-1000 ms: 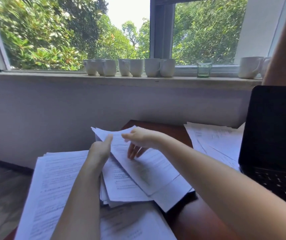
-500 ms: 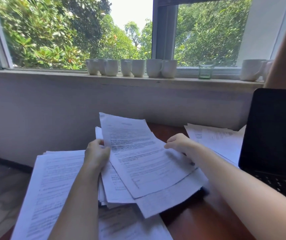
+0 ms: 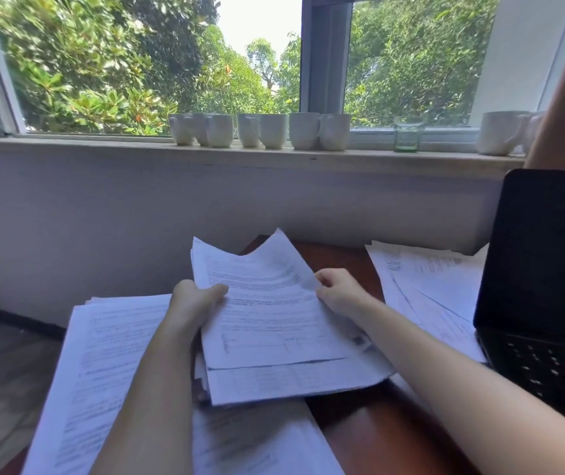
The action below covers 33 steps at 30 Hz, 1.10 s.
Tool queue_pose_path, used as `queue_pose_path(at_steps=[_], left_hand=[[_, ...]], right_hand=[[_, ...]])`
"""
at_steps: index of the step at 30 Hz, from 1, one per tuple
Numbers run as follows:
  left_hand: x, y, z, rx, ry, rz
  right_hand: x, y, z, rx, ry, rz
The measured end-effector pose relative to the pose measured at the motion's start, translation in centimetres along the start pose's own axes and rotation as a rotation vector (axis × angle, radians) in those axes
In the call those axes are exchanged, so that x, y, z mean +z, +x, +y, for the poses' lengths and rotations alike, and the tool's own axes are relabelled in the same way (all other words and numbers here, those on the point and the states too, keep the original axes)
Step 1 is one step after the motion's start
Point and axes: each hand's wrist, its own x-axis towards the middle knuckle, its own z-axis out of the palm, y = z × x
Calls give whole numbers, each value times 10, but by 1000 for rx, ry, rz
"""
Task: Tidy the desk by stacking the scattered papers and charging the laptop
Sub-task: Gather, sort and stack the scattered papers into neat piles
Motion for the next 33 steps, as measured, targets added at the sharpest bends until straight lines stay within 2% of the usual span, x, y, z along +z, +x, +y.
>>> queue_pose_path(at_steps=[2,4,7,9,13,17,20,24,30,33], left_hand=[[0,-2,-1,22,10,-67],[1,-1,-1,106,70,-105],[5,-8,6,235,98,-83],[8,-17,13,349,-3,-84],[16,-36,40,537,-220,-170],[18,-56,77,700,-263,-236],[20,-74,97,792,-238,-199],[29,-103,108,877,-251,-96],[53,-157,93,884,-346,8],[70,-182,82,815,-399,-18]], right_hand=[[8,0,6,-8,-127,0],[6,0,10,17,-101,2],[-8,-6,12,44,43,-17],[-18,-8,15,89,185,-40],[-51,-16,12,183,626,-40],[-86,-36,-13,-10,832,171],[-112,-60,-33,-204,830,268],[-133,-95,-50,-341,781,343],[-142,-155,-43,-466,677,426],[-140,-177,-29,-486,669,405]])
